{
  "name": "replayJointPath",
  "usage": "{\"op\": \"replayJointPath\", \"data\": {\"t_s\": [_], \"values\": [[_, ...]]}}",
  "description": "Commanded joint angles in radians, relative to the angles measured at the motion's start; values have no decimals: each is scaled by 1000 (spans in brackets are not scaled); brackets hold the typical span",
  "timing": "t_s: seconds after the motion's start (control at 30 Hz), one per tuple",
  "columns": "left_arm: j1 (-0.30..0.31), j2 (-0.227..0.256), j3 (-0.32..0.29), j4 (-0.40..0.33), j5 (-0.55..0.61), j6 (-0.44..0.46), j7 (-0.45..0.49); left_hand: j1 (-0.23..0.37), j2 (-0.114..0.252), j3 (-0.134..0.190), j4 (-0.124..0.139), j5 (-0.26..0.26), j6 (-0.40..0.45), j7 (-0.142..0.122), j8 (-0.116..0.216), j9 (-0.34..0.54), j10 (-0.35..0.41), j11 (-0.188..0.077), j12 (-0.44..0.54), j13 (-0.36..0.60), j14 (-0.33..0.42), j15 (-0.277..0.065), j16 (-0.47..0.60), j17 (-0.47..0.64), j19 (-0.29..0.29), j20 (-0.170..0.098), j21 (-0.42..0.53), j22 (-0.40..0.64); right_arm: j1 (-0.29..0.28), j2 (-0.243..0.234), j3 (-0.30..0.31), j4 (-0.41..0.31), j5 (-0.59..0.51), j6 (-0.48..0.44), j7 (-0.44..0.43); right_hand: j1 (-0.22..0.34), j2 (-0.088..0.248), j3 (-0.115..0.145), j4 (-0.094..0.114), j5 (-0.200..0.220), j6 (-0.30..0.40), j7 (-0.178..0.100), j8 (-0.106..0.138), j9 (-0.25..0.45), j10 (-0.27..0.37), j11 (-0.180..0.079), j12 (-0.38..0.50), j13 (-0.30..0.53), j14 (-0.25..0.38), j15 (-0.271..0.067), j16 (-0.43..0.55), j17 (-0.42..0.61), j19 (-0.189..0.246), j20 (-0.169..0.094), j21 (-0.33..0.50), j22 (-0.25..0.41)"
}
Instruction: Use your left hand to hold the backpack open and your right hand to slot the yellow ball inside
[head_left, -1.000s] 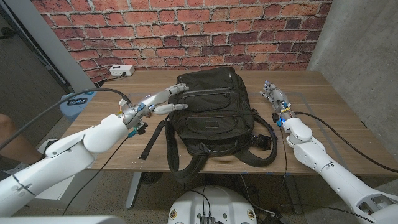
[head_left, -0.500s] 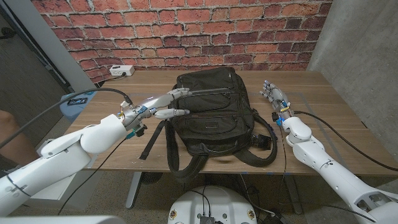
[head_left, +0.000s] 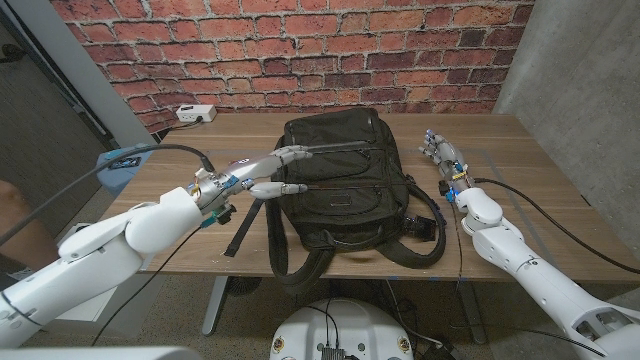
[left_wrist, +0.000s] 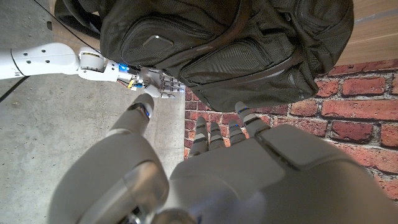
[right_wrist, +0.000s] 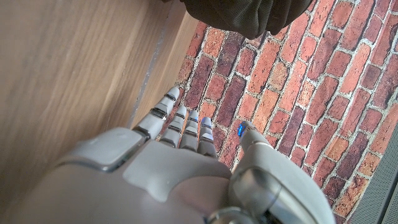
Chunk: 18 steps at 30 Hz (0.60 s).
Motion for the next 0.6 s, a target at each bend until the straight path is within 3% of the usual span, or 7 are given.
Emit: {"op": "replayJointPath", "data": {"t_s": [0.03, 0.27, 0.6], "values": [[103, -58, -106, -36, 67, -32, -41, 2, -10, -5, -1, 5, -2, 2, 2, 2, -12, -2, 3, 5, -1, 4, 3, 4, 4, 5, 3, 4, -24, -13, 6, -37, -5, -21, -27, 10, -1, 4, -6, 1, 8, -4, 6, 2, 2, 4, 5, 2, -5, -23, 7, 2, 7, -43, 5, 5], [135, -106, -159, -36, 115, -76, -74, 3, -10, -7, -1, 6, -4, 2, 3, 2, -14, -1, 4, 6, -1, 2, 4, 4, 6, 7, 4, 5, -32, -6, 8, -46, -6, -19, -42, 11, -1, 4, -7, 1, 8, -4, 5, 2, 2, 5, 5, 2, -5, -22, 8, 2, 7, -43, 5, 5], [119, -144, -183, -21, 172, -136, -112, 8, -9, -9, -3, 7, -10, 0, 2, 3, -18, -5, 4, 8, 0, 0, 5, 4, 8, 6, 5, 5, -42, 0, 17, -53, -6, -11, -62, 12, 0, 4, -8, 1, 8, -3, 5, 2, 1, 6, 5, 2, -6, -23, 8, 2, 6, -43, 4, 5]]}}
